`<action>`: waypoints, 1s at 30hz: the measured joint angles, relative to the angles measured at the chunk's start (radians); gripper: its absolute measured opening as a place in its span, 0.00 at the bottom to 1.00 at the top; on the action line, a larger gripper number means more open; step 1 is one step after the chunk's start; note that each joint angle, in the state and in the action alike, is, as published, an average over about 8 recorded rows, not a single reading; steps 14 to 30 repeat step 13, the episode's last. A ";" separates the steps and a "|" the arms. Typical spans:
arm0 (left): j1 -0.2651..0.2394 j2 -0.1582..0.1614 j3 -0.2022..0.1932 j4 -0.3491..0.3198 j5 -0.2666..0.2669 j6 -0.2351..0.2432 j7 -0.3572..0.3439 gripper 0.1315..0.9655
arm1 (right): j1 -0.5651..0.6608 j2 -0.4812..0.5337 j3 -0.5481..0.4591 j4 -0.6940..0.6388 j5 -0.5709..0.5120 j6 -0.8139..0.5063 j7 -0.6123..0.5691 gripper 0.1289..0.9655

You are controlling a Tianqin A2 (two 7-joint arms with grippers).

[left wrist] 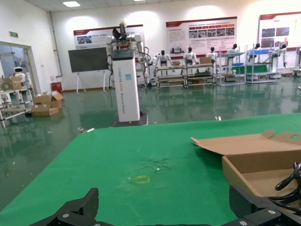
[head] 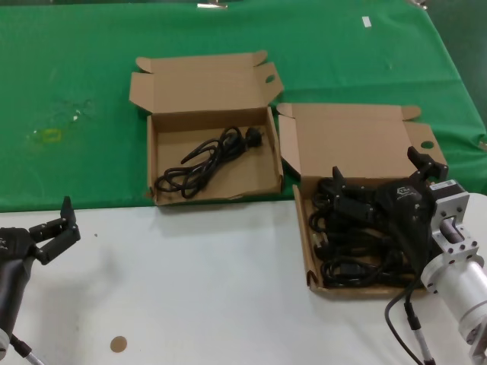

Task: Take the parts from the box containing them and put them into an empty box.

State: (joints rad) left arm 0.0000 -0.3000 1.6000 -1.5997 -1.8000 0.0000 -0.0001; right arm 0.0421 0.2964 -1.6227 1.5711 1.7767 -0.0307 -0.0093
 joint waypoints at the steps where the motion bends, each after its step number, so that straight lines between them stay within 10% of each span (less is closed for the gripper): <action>1: 0.000 0.000 0.000 0.000 0.000 0.000 0.000 1.00 | 0.000 0.000 0.000 0.000 0.000 0.000 0.000 1.00; 30: 0.000 0.000 0.000 0.000 0.000 0.000 0.000 1.00 | 0.000 0.000 0.000 0.000 0.000 0.000 0.000 1.00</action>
